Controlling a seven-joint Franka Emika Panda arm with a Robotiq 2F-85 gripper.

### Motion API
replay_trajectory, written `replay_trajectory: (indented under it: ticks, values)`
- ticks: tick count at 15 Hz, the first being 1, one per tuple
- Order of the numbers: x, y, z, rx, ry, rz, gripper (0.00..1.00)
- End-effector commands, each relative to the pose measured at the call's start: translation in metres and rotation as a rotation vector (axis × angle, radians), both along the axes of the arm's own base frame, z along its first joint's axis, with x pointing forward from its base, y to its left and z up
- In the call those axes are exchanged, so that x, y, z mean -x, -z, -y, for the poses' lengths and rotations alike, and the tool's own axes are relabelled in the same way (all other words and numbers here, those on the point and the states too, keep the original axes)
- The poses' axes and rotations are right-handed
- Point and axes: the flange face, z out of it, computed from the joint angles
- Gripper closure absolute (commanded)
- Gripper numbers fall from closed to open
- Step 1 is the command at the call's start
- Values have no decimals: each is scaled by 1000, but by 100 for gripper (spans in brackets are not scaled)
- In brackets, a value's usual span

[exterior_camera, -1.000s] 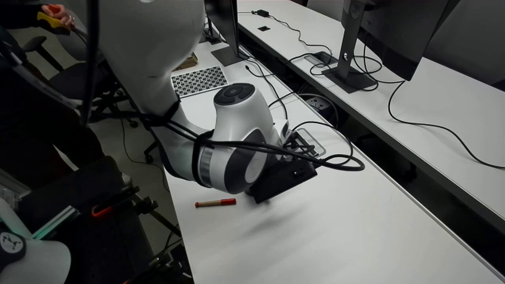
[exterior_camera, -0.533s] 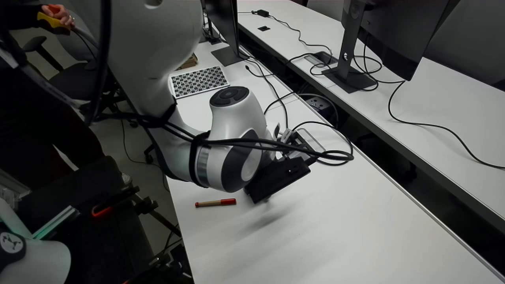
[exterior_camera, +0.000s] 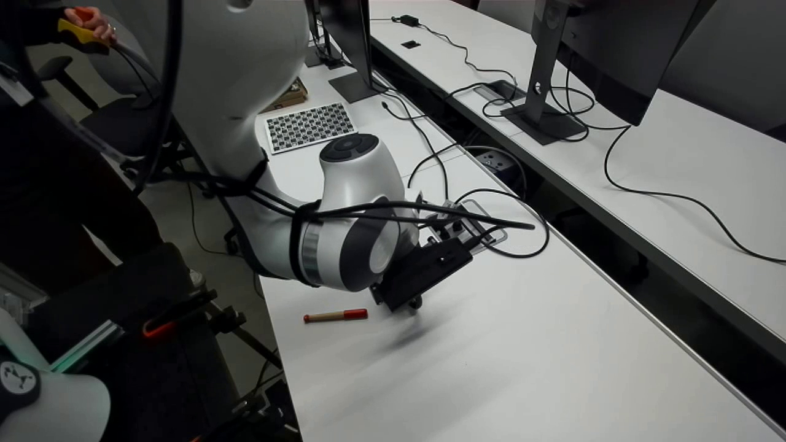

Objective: Move the black mug to the left

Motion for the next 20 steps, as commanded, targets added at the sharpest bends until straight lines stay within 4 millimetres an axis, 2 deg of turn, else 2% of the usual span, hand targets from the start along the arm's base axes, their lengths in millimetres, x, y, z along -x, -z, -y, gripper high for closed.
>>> replay_trajectory:
  ticks: [1, 2, 3, 4, 13, 14, 16, 20]
  values:
    - [-1, 2, -3, 26, -55, -12, 1]
    - [-1, 2, -4, 29, -59, -11, 25]
    - [-2, 3, -4, 31, -66, -12, 25]
    - [-2, 3, -4, 34, -70, -12, 30]
    - [1, 10, 1, 38, -72, -31, 98]
    - [1, 10, 1, 38, -67, -30, 100]
    - [0, 10, 1, 39, -60, -31, 96]
    - [0, 10, 0, 38, -50, -31, 96]
